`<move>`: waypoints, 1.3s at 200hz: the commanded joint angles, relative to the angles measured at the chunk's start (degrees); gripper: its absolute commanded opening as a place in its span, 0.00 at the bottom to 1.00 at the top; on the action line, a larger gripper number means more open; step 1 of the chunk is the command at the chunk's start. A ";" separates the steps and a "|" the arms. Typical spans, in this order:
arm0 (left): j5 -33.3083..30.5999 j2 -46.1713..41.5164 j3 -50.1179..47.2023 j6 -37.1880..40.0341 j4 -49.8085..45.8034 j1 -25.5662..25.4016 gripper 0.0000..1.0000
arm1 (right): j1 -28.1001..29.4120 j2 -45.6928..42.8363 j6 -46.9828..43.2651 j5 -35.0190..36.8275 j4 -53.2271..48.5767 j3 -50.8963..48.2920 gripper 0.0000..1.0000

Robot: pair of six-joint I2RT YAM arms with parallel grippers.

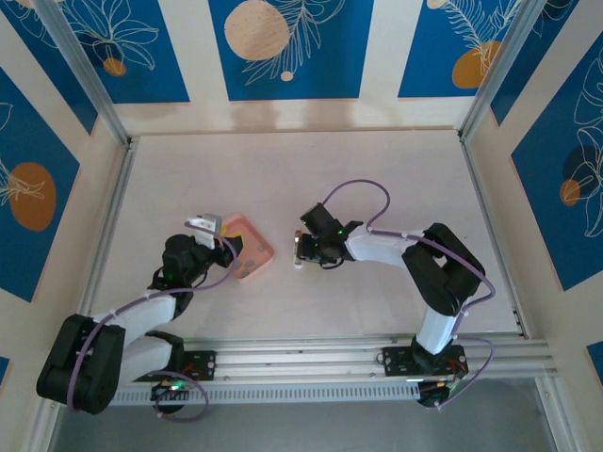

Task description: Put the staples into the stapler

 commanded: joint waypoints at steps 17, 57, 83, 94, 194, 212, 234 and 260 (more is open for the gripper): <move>1.34 0.43 -0.10 0.08 2.22 -0.36 0.55 | 0.99 -4.57 -0.35 0.89 -0.18 -0.91 0.30; 1.06 -0.38 -0.10 -0.04 1.57 -0.40 0.55 | 1.16 -3.00 -0.27 0.46 0.37 -0.14 0.32; 0.83 -1.03 -0.10 0.39 0.65 -0.39 0.55 | 1.18 -1.13 -0.06 -0.26 -0.27 0.95 0.32; 0.76 -1.15 -0.18 0.50 0.46 -0.39 0.55 | 1.27 -0.66 0.14 -0.26 -0.74 1.05 0.31; 0.83 -0.88 -0.18 0.57 0.46 -0.38 0.55 | 1.34 0.21 0.38 -0.19 -1.42 0.53 0.21; 0.74 -1.03 -0.18 0.22 0.31 -0.34 0.55 | 1.45 -0.46 0.17 0.34 -1.64 0.53 0.21; -0.40 -1.87 -0.02 -1.40 -0.69 -0.37 0.55 | 2.03 -2.46 -1.17 1.74 -1.85 0.83 0.23; -4.55 -4.07 1.75 -5.26 -7.24 -0.42 0.54 | 3.56 -4.89 -4.35 4.78 -3.08 2.71 0.28</move>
